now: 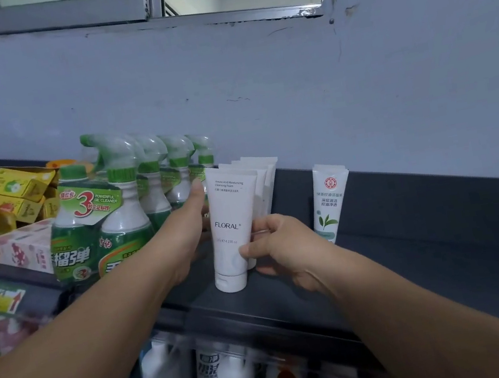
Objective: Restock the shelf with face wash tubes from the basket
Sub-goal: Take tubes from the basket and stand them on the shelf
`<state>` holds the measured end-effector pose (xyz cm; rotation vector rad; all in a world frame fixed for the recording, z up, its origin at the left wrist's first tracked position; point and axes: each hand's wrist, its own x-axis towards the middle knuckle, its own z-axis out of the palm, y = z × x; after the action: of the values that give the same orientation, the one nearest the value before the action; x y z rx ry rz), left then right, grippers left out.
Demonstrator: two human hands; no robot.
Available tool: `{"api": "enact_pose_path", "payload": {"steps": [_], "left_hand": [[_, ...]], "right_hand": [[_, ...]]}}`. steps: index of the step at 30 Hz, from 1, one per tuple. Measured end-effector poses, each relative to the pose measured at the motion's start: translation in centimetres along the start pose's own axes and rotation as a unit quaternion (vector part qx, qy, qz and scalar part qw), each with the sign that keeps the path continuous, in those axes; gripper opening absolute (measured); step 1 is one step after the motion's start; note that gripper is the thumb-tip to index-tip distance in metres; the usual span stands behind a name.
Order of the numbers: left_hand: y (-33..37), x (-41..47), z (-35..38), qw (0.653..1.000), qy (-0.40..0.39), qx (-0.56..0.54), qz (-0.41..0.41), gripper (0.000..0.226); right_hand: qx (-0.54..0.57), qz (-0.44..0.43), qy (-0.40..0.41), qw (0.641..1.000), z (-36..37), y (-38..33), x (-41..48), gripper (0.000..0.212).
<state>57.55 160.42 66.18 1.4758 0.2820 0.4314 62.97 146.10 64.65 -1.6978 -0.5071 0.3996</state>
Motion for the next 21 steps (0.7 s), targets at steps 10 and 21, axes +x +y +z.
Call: {"api": "enact_pose_path", "payload": {"steps": [10,21], "left_hand": [[2.5,-6.3,-1.0,0.937,0.132,0.276,0.169,0.058],[-4.7,-21.2,-9.0,0.774,0.265,0.555,0.15,0.068]], "right_hand": [[-0.329,-0.308,0.138,0.882,0.8,-5.1,-6.7,0.048],[-0.393,-0.382,-0.125,0.827,9.8,1.0,-10.3,0.058]]}}
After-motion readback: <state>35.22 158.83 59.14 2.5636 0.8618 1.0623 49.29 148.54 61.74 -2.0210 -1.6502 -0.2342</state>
